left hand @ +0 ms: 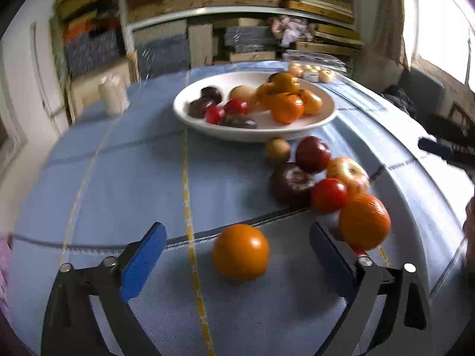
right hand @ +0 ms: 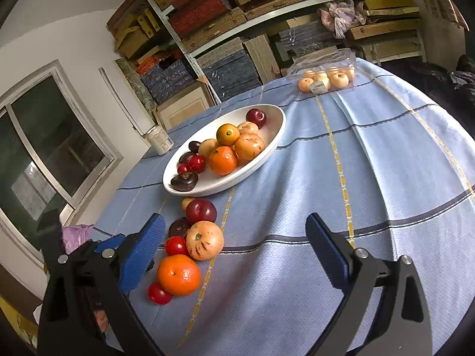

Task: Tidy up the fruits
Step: 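Move both tools back toward the fruit pile, then grasp an orange with the left tool while the right tool grasps a mandarin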

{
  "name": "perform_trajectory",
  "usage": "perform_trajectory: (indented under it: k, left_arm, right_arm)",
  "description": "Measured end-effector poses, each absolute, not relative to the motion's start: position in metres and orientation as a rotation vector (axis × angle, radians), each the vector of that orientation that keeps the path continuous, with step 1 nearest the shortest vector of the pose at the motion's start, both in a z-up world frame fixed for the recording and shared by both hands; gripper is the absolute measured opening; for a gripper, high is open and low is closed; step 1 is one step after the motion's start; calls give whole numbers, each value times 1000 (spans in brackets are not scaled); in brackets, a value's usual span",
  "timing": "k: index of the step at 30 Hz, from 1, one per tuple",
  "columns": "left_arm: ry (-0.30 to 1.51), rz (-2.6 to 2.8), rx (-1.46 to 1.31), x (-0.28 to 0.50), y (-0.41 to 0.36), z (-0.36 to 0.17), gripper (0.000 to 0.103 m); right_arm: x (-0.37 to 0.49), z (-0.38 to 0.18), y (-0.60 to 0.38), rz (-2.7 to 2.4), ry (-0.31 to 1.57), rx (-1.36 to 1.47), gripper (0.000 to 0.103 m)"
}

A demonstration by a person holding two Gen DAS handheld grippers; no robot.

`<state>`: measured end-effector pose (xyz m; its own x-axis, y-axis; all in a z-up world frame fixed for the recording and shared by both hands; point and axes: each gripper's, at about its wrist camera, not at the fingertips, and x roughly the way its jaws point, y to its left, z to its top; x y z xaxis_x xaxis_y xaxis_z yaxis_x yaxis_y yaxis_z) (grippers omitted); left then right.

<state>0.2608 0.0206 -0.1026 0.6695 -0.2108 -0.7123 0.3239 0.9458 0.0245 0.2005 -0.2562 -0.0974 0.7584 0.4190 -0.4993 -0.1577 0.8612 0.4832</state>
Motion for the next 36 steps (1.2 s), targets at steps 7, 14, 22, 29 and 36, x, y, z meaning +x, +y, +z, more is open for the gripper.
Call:
perform_trajectory:
  k: [7, 14, 22, 29, 36]
  left_arm:
    - [830, -349, 108, 262, 24, -107, 74]
    - [837, -405, 124, 258, 15, -109, 68]
    - [865, -439, 156, 261, 2, -115, 64]
    - [865, -452, 118, 263, 8, -113, 38]
    - [788, -413, 80, 256, 21, -100, 38]
  right_arm:
    - [201, -99, -254, 332, 650, 431, 93]
    - [201, -99, -247, 346, 658, 398, 93]
    - [200, -101, -242, 357, 667, 374, 93]
    - [178, -107, -211, 426, 680, 233, 93]
    - [169, -108, -203, 437, 682, 199, 90]
